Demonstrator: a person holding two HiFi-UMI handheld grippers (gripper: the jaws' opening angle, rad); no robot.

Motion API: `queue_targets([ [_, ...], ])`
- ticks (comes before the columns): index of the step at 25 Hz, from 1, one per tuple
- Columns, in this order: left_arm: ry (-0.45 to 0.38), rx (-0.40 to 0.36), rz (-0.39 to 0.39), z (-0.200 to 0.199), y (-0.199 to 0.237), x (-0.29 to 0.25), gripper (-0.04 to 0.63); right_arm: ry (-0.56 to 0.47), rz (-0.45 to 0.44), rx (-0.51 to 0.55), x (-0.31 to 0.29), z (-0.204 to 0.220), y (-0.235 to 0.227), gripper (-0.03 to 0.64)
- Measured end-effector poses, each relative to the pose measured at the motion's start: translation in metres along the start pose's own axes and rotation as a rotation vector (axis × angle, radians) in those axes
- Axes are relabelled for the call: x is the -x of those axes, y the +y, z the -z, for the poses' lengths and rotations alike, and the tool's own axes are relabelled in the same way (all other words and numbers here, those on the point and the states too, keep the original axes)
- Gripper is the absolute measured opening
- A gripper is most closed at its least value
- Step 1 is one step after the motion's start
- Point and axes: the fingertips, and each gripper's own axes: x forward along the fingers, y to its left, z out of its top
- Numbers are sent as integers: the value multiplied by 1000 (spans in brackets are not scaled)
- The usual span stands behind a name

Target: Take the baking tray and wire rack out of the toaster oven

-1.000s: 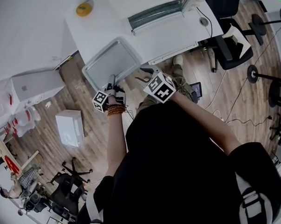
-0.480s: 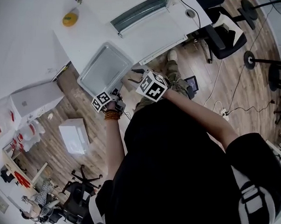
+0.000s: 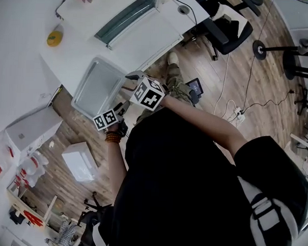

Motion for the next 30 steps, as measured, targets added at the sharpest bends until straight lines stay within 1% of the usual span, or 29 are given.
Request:
queue_targets([
  [3,-39,-176,44,-15,-41,11,265,-36,31,-41,5,-9,-17,184],
  [5,-73,-268,101,-26,-79,11,261,-54,64,-73,15,-9,-34,183],
  [7,-105,-335,170,-40,-112,12,259,-91,102,-127,21,-13,-53,173],
  [9,-154,-391,212,-57,-135,19,255,-140,136,-177,22,-21,-69,164],
  [11,-229,-439,216,-77,-153,29,245,-181,158,-201,22,-27,-84,155],
  [14,-351,-499,189,-99,-177,44,214,-226,184,-256,25,-30,-106,149],
  [16,-400,-530,175,-108,-187,51,201,-265,222,-300,26,-30,-124,135],
  [18,-431,-552,163,-114,-194,56,193,-288,250,-326,22,-29,-139,129],
  [22,-466,-565,145,-124,-199,66,183,-305,243,-430,8,-29,-163,126],
  [26,-504,-546,118,-131,-195,76,178,-325,260,-505,-3,-30,-190,118],
  [30,-532,-511,98,-134,-191,83,173,-365,292,-609,-14,-32,-221,109],
])
